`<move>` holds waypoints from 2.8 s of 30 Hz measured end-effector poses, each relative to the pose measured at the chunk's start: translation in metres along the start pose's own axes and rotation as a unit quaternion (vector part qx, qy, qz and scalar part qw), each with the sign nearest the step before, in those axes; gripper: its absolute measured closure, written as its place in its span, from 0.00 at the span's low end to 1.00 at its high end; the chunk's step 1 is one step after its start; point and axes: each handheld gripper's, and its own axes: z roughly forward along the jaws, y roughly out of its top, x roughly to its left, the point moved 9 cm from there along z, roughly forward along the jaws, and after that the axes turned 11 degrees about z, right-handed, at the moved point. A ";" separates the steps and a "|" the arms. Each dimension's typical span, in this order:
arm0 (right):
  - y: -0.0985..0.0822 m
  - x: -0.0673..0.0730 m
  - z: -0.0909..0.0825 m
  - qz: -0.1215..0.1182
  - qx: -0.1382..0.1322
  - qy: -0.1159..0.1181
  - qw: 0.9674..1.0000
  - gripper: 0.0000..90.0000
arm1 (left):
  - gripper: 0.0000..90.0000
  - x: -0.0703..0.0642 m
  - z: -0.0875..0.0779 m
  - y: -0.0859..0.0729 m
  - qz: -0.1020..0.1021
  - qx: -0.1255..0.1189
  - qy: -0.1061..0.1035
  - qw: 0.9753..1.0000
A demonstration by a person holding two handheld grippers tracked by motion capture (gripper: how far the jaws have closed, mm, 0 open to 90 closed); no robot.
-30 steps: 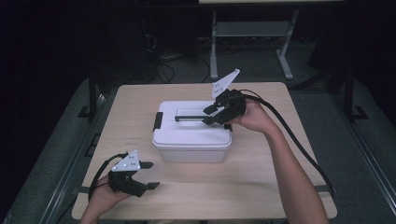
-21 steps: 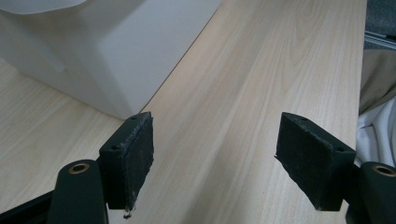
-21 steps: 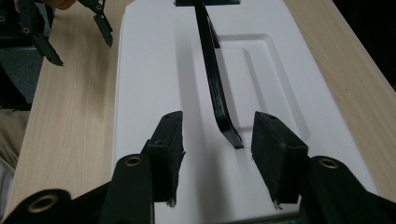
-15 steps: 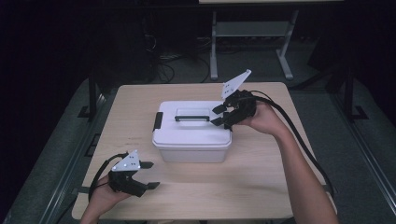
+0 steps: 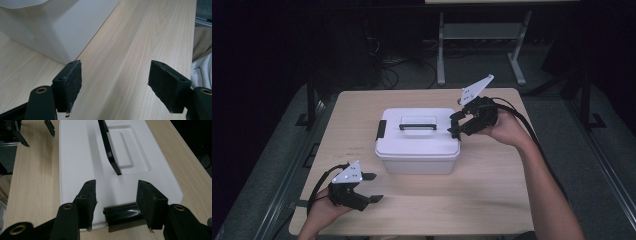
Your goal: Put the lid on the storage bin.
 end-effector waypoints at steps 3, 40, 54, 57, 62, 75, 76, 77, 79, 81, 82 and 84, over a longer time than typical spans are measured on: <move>-0.003 -0.001 -0.003 0.003 0.001 -0.003 1.000 0.54 | 0.29 0.000 0.000 0.000 -0.001 0.000 0.000 1.000; -0.047 -0.007 -0.026 0.039 0.006 -0.029 0.999 0.47 | 0.29 -0.001 0.002 0.000 0.001 0.004 -0.003 1.000; -0.063 -0.010 -0.028 0.053 0.004 -0.035 0.998 0.43 | 0.29 -0.001 0.002 0.000 0.001 0.003 -0.002 1.000; -0.067 -0.011 -0.028 0.055 0.001 -0.037 0.998 0.41 | 0.29 -0.001 0.002 0.001 0.001 0.002 -0.002 1.000; -0.074 -0.012 -0.028 0.061 0.001 -0.041 0.997 0.39 | 0.29 -0.001 0.003 0.001 0.001 0.002 -0.002 1.000; -0.093 -0.013 -0.030 0.079 0.000 -0.043 0.996 0.36 | 0.29 -0.001 0.003 0.001 0.001 0.001 -0.002 1.000; -0.094 -0.014 -0.030 0.079 -0.001 -0.043 0.996 0.36 | 0.29 -0.001 0.003 0.001 0.000 0.001 -0.002 1.000; -0.096 -0.014 -0.030 0.082 0.000 -0.043 0.996 0.36 | 0.29 -0.001 0.003 0.001 0.001 0.001 -0.002 1.000; -0.099 -0.014 -0.029 0.083 0.000 -0.043 0.996 0.35 | 0.29 -0.001 0.003 0.001 0.000 0.001 -0.002 1.000; -0.102 -0.013 -0.028 0.086 0.000 -0.042 0.995 0.35 | 0.29 -0.001 0.003 0.001 0.000 0.001 -0.002 1.000; -0.104 -0.014 -0.028 0.087 0.001 -0.043 0.995 0.34 | 0.29 -0.001 0.003 0.001 0.000 0.001 -0.001 1.000; -0.106 -0.014 -0.027 0.089 0.000 -0.042 0.995 0.34 | 0.29 -0.001 0.002 0.001 0.001 0.001 -0.001 1.000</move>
